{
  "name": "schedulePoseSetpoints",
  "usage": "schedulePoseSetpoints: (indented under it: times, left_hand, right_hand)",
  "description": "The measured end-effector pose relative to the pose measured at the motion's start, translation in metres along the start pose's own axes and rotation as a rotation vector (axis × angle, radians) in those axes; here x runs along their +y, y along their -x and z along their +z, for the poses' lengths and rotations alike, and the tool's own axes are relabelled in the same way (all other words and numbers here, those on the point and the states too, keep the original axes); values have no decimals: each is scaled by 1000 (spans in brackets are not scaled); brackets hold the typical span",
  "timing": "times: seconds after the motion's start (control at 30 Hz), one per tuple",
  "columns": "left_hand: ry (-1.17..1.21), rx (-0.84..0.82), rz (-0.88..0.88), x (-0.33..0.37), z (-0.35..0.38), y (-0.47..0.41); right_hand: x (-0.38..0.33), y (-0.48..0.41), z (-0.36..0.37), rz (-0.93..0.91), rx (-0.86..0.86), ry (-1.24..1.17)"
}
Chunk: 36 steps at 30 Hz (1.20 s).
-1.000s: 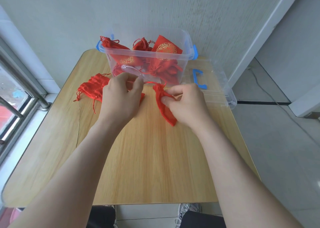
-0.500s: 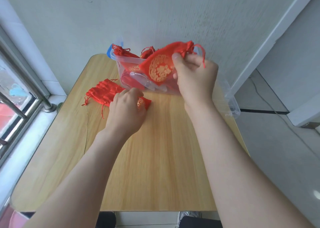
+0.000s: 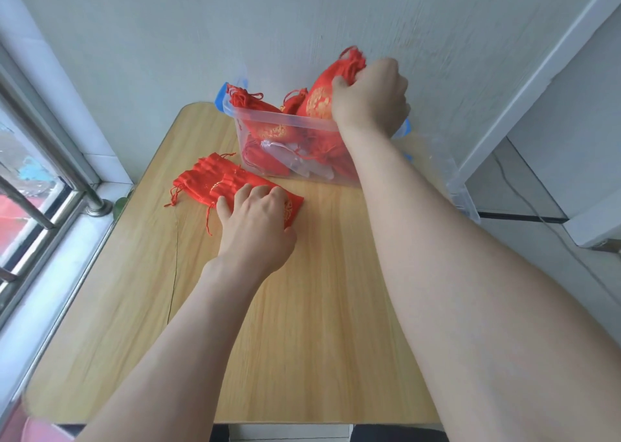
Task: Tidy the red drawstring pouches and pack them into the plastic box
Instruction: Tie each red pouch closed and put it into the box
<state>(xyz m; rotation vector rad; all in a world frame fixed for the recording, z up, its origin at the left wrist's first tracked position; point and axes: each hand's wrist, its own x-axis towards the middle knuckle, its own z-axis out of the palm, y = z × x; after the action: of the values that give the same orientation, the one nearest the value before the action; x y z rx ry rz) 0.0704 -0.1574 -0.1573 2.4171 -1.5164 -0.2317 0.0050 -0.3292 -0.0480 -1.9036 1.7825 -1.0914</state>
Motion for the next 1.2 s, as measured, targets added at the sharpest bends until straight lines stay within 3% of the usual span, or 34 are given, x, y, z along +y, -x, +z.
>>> schedulePoseSetpoints:
  times: [0.1,0.2,0.3,0.4,0.57,0.67,0.77,0.83,0.9,1.03,1.2]
  left_hand:
    - [2,-5,1,1,-1,1]
    - [15,-4,-9,2,-1,1]
    - [26,2,-10,2,-1,1]
    - [43,-4,-12,0,-2,2]
    - [74,6,-13,-6,-2,-1]
    - [86,72,-9,-6,-3,-2]
    - [72,153,-77,-4,-5,-2]
    - [36,188,-161,-3,-6,-3]
    - [8,192,-249,-4,-9,-2]
    - [-42,154,-326,-6,-10,-1]
    - [83,156,-384,-10,-9,-5]
  right_hand:
    - [-3,8,5,-34,-58,277]
    - [-10,20,14,-246,-32,260]
    - [-27,37,23,-513,-354,76]
    - [-37,46,35,-547,-555,73]
    - [-39,36,40,-391,-511,-255]
    - [-45,26,40,-237,-397,-403]
    - [-48,18,41,-152,-293,-318]
    - [-43,17,37,-115,-212,-62]
    - [-37,20,33,-157,-134,131]
    - [-30,32,34,-354,-51,227]
    - [-8,65,31,-687,130,-18]
